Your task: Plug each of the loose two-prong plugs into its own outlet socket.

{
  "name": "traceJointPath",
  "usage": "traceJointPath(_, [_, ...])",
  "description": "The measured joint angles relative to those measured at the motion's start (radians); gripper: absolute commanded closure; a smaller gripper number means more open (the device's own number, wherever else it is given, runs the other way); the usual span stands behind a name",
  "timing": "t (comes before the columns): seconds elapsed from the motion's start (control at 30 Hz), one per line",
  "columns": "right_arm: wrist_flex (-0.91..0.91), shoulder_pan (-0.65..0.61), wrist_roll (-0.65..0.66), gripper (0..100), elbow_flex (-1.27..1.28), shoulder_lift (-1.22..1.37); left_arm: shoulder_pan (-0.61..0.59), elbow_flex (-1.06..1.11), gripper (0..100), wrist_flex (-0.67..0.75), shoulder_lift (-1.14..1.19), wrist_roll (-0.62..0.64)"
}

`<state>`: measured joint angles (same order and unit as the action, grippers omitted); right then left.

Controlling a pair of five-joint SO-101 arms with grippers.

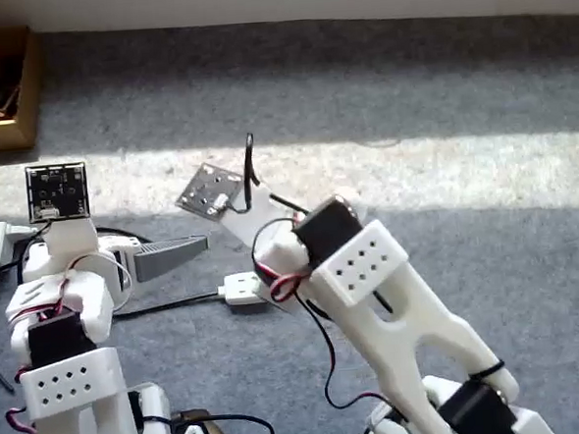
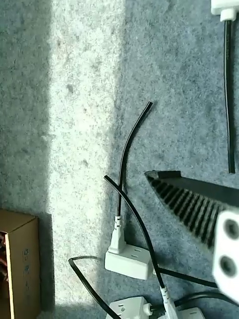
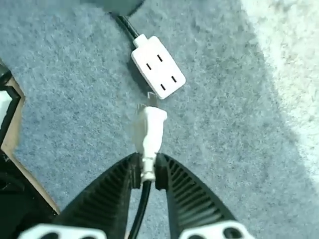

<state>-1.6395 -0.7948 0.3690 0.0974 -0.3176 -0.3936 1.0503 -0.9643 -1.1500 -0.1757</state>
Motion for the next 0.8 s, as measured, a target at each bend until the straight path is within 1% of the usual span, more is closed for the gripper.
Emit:
traceJointPath(0.1, [-0.025,-0.044,-0.02,99.1,-0.129,0.009,0.025,0.021,33,0.0,0.002,0.0])
traceJointPath(0.17, [-0.06,-0.11,-0.044,99.1,-0.199,0.009,0.037,0.023,33,0.0,0.002,0.0])
traceJointPath(0.23, [-0.075,-0.161,-0.052,99.1,-0.242,0.009,0.04,0.023,33,0.002,0.002,0.0])
traceJointPath(0.3, [-0.077,-0.184,-0.052,99.1,-0.259,0.008,0.044,0.023,33,0.002,0.002,0.0])
traceJointPath(0.63, [-0.077,-0.19,-0.052,99.1,-0.253,0.008,0.055,0.034,33,0.003,0.002,0.0])
traceJointPath(0.8, [-0.051,-0.144,-0.057,99.1,-0.175,0.009,0.055,0.031,33,0.003,0.002,0.0])
